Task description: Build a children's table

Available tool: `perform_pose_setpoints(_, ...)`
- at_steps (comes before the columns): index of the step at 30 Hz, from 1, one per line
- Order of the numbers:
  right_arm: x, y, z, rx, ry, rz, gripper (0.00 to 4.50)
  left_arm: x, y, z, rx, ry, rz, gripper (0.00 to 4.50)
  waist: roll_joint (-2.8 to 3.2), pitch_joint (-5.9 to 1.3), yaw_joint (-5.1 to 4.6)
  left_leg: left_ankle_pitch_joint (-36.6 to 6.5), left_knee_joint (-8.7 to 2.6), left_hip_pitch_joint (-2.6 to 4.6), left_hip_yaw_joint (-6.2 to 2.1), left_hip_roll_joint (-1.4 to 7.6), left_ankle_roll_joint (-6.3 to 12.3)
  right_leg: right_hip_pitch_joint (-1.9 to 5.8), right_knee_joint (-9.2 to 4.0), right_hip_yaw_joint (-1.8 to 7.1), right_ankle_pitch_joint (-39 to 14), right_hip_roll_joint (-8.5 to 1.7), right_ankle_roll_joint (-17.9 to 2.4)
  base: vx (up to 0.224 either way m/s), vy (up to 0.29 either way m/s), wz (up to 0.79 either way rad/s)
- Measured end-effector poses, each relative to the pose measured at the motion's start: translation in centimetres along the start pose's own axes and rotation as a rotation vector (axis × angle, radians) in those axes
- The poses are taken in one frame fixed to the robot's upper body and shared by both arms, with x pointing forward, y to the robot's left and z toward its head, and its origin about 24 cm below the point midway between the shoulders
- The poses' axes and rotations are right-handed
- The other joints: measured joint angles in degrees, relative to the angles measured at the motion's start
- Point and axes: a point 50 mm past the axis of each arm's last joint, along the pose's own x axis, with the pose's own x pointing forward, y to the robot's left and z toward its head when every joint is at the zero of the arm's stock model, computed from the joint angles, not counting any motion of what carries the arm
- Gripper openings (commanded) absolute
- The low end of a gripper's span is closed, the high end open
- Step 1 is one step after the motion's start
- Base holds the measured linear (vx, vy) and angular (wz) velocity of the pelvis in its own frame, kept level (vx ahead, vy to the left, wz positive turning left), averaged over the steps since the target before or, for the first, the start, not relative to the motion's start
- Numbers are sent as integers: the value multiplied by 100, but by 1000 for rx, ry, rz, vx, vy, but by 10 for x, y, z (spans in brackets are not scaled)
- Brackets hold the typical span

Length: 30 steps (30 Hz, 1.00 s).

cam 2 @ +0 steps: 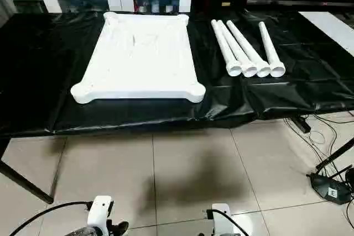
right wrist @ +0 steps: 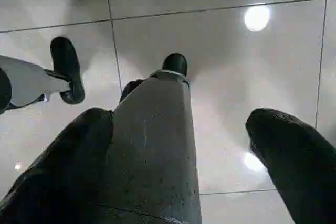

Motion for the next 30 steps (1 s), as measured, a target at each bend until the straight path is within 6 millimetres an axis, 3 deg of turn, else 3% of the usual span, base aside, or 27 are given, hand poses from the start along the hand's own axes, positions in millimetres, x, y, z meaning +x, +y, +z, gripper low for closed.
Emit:
perform_pose_setpoints(12, 0, 0, 0, 0, 0, 0, 450, 0, 0, 0, 0, 0, 0, 318, 0, 0, 0, 0, 0, 0, 0, 0, 0, 0, 0, 0, 0, 0, 0, 0, 0, 0)
perform_pose_setpoints(16, -1, 14, 33, -122, 9, 18, 450, 5, -2, 6, 98, 163, 139, 318, 41, -5, -66, 1, 4, 21, 4, 1, -1, 4, 10, 1, 17, -4, -22, 0, 0, 0)
perform_pose_setpoints(18, -1, 17, 36, -135, 4, 20, 450, 5, -3, 1, 100, 167, 138, 318, 57, -24, -47, 1, 1, 21, 1, 1, -1, 5, 5, -6, 16, -4, -21, 0, 0, 0)
perform_pose_setpoints(24, 1, 9, 9, -131, 66, 10, 450, 2, 3, -4, 97, 165, 137, 318, 92, -51, -34, -2, 1, 12, 13, 2, 4, -3, -2, -6, 13, -7, -26, 0, 0, 0)
perform_pose_setpoints(30, 1, 7, 12, -143, 22, -12, 450, 2, 4, -2, 76, 107, 139, 318, 105, -53, -62, -2, 1, 29, 18, 2, 4, 3, 3, -6, 14, -14, -27, 0, 0, 0)
